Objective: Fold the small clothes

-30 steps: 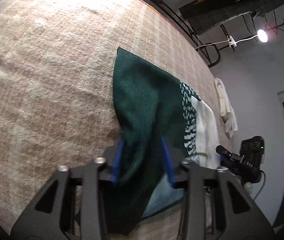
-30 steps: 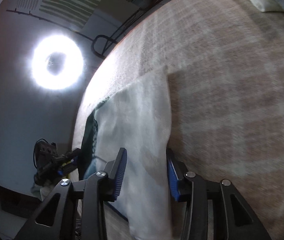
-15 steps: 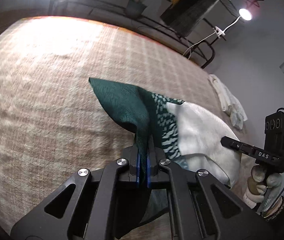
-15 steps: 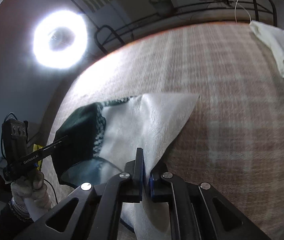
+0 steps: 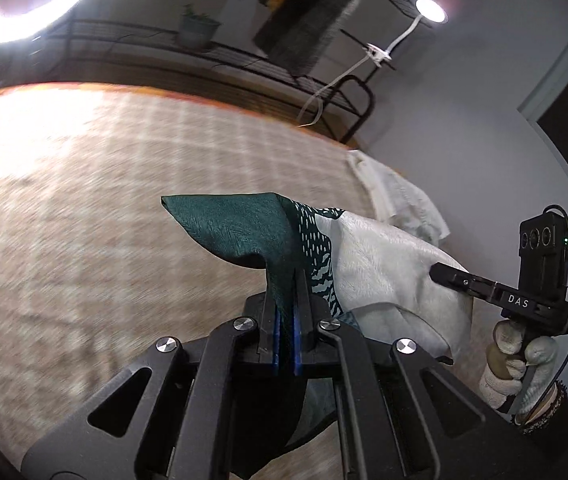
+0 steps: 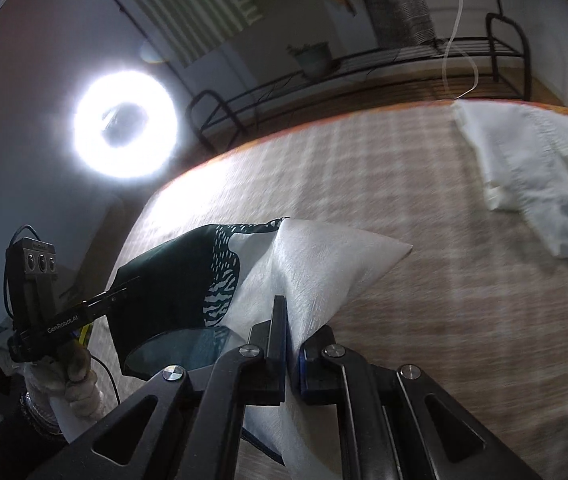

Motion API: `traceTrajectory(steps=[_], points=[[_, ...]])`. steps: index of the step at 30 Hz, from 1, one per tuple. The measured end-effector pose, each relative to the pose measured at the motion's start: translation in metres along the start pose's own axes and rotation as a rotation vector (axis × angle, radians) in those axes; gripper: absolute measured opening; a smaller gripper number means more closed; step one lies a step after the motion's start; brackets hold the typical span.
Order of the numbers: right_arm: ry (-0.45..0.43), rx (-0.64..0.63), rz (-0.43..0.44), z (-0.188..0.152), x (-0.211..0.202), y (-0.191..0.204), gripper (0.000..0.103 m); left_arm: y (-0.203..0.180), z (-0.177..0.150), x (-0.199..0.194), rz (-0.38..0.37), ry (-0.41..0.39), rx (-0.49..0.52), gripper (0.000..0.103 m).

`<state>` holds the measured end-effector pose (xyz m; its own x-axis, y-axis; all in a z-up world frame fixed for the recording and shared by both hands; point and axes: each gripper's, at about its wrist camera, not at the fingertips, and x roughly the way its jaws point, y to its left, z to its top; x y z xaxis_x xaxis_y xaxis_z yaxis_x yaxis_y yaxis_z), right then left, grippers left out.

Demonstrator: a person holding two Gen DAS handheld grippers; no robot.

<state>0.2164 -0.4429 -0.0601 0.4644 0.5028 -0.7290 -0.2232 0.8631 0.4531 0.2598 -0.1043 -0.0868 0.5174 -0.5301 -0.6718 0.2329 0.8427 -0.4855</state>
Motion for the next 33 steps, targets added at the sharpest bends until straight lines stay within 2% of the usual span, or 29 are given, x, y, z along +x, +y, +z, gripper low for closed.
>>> traceTrajectory(steps=[8, 20, 23, 26, 29, 30, 32, 33], points=[[-0.094, -0.007, -0.088, 0.027, -0.054, -0.055, 0.001, -0.085, 0.051, 0.068, -0.061, -0.018, 0.097, 0.002], [-0.253, -0.016, -0.244, 0.097, -0.097, -0.180, 0.001, -0.212, 0.126, 0.201, -0.157, -0.054, 0.195, 0.002], [-0.277, -0.017, -0.278, 0.116, -0.103, -0.210, 0.001, -0.229, 0.129, 0.233, -0.155, -0.048, 0.208, 0.001], [-0.284, 0.000, -0.293, 0.125, -0.103, -0.245, 0.001, -0.230, 0.123, 0.259, -0.136, -0.014, 0.208, 0.002], [-0.246, 0.025, -0.313, 0.123, -0.095, -0.276, 0.001, -0.228, 0.113, 0.283, -0.074, 0.052, 0.212, 0.002], [-0.234, 0.031, -0.329, 0.121, -0.092, -0.282, 0.003, -0.226, 0.108, 0.287, -0.052, 0.073, 0.215, 0.003], [-0.191, 0.062, -0.385, 0.116, -0.085, -0.301, 0.009, -0.226, 0.101, 0.291, -0.011, 0.109, 0.234, 0.021], [-0.180, 0.073, -0.409, 0.114, -0.085, -0.306, 0.014, -0.226, 0.098, 0.290, 0.011, 0.110, 0.246, 0.041]])
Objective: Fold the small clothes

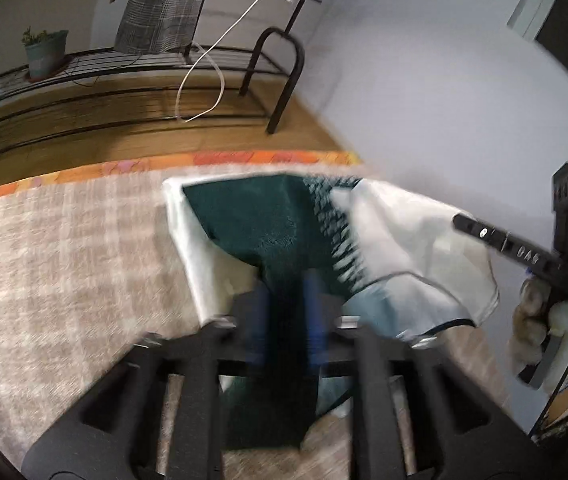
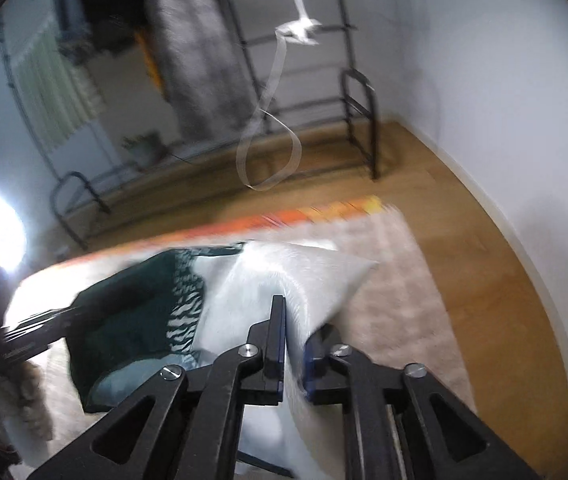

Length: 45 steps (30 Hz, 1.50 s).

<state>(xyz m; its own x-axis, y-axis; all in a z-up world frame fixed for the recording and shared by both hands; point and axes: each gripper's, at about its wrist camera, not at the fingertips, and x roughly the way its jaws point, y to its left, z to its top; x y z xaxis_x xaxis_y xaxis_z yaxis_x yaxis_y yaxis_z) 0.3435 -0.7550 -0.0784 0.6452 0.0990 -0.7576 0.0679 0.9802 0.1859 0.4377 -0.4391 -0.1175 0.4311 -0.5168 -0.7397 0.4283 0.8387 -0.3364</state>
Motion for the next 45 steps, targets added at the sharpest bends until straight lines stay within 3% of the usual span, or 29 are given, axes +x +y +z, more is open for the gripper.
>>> traceTrajectory(steps=[1, 2, 3, 23, 26, 32, 37, 39, 45], points=[[0.004, 0.003, -0.020, -0.002, -0.001, -0.003, 0.021, 0.000, -0.002, -0.004, 0.008, -0.013, 0.006, 0.049], [0.001, 0.007, -0.038, -0.003, -0.002, -0.006, 0.033, 0.000, -0.004, -0.008, 0.015, -0.022, 0.011, 0.049], [-0.008, 0.011, -0.054, -0.004, -0.005, -0.008, 0.034, -0.001, -0.005, -0.012, 0.021, -0.027, 0.017, 0.049], [-0.140, 0.002, -0.070, -0.021, -0.136, 0.044, 0.036, -0.036, -0.039, -0.164, 0.044, -0.150, 0.118, 0.050], [-0.169, 0.013, -0.079, -0.033, -0.167, 0.062, 0.049, -0.040, -0.052, -0.192, 0.034, -0.168, 0.129, 0.050], [-0.204, 0.011, -0.079, -0.064, -0.217, 0.104, 0.057, -0.044, -0.088, -0.242, 0.018, -0.192, 0.166, 0.059], [-0.222, -0.004, -0.149, -0.100, -0.255, 0.145, 0.075, -0.041, -0.124, -0.283, 0.019, -0.220, 0.207, 0.071], [-0.232, -0.014, -0.176, -0.117, -0.268, 0.162, 0.088, -0.038, -0.136, -0.297, 0.021, -0.233, 0.218, 0.073], [-0.269, -0.017, -0.258, -0.155, -0.298, 0.203, 0.103, -0.022, -0.169, -0.340, 0.041, -0.273, 0.227, 0.081]])
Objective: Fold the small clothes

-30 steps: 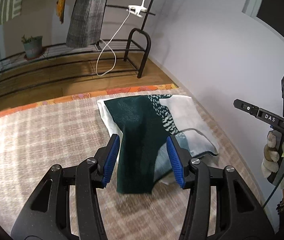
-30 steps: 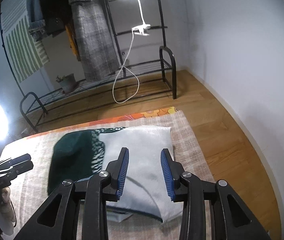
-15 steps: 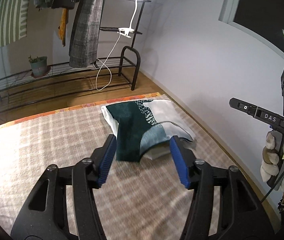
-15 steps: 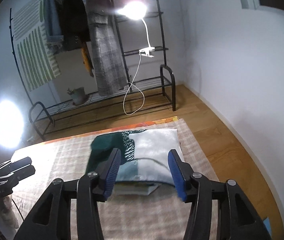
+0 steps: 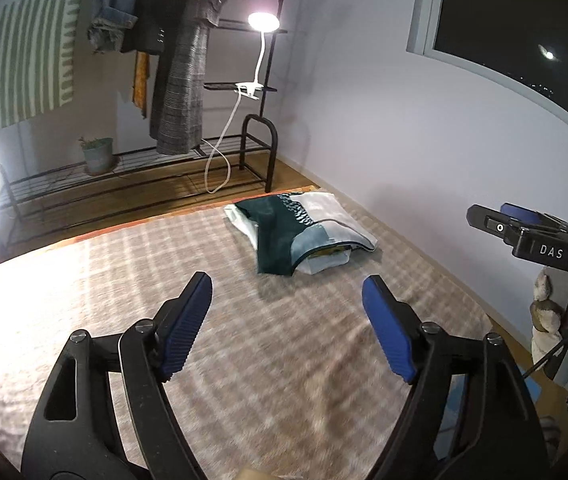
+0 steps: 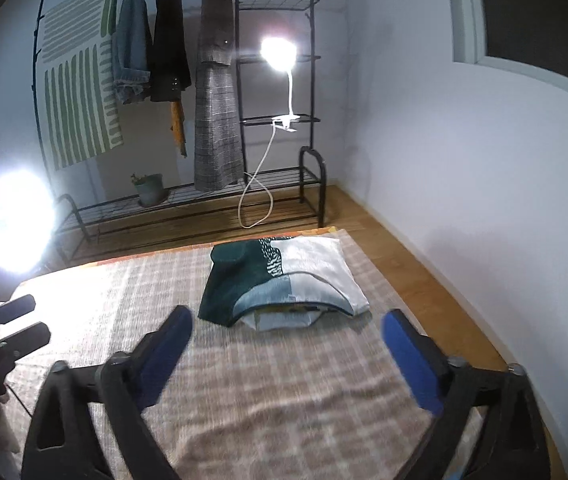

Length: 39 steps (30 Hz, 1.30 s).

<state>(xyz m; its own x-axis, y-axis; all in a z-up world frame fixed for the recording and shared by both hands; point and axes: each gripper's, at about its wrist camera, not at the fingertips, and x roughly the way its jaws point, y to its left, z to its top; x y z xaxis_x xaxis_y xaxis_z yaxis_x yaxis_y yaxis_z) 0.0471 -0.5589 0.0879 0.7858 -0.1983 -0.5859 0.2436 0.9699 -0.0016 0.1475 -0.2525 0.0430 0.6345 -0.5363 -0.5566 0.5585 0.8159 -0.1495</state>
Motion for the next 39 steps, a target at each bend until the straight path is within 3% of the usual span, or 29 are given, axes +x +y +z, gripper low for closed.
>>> traceTrajectory(steps=[8, 23, 39], points=[[-0.057, 0.029, -0.024, -0.025, -0.036, 0.031, 0.103, 0.007, -0.027, -0.050, 0.074, -0.075, 0.059, 0.100], [-0.074, 0.056, -0.048, -0.069, -0.020, 0.062, 0.103, 0.010, -0.064, -0.050, 0.132, -0.085, 0.117, 0.102], [-0.074, 0.048, -0.046, -0.078, -0.009, 0.074, 0.103, 0.025, -0.077, -0.047, 0.151, -0.050, 0.085, 0.102]])
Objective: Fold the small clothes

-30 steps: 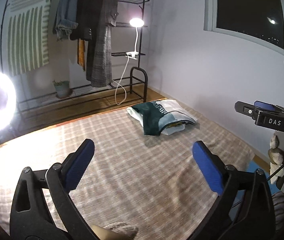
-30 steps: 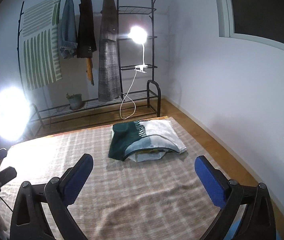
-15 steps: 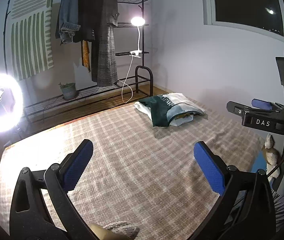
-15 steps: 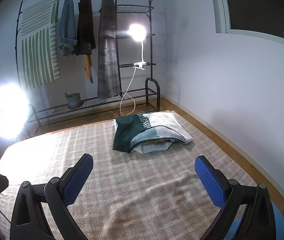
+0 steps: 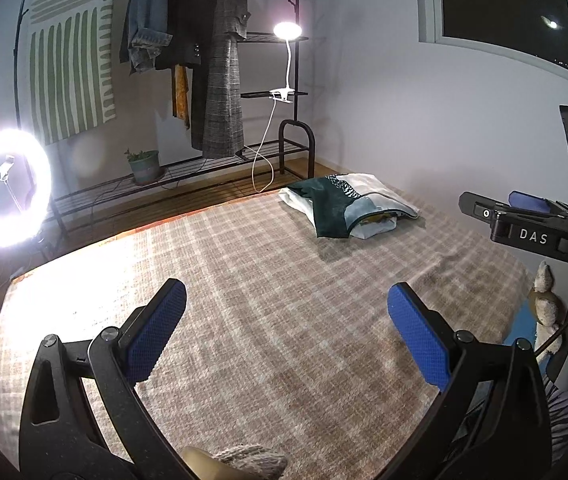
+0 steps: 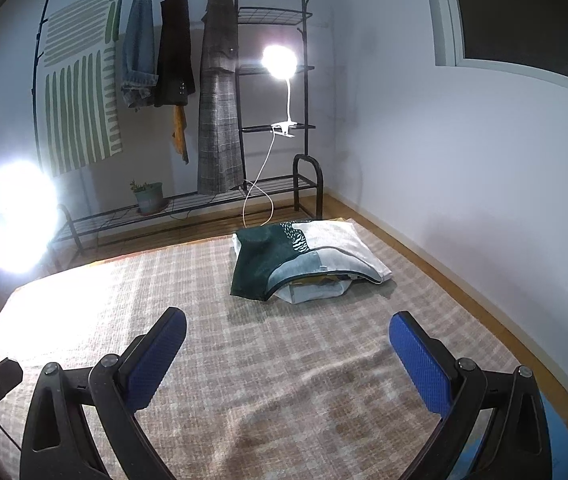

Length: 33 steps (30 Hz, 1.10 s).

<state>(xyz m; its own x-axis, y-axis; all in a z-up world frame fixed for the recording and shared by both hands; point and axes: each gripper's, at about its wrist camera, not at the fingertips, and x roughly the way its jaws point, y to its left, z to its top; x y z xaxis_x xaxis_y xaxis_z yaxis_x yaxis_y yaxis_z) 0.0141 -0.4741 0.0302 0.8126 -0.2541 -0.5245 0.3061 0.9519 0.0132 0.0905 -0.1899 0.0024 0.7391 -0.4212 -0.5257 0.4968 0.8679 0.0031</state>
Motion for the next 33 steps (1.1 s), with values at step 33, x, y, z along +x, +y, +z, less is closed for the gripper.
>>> traceTrajectory(steps=[33], points=[[-0.013, 0.006, -0.022, -0.0007, -0.0036, -0.0020, 0.103, -0.0084, 0.0053, -0.0067, -0.012, -0.009, 0.010, 0.102]])
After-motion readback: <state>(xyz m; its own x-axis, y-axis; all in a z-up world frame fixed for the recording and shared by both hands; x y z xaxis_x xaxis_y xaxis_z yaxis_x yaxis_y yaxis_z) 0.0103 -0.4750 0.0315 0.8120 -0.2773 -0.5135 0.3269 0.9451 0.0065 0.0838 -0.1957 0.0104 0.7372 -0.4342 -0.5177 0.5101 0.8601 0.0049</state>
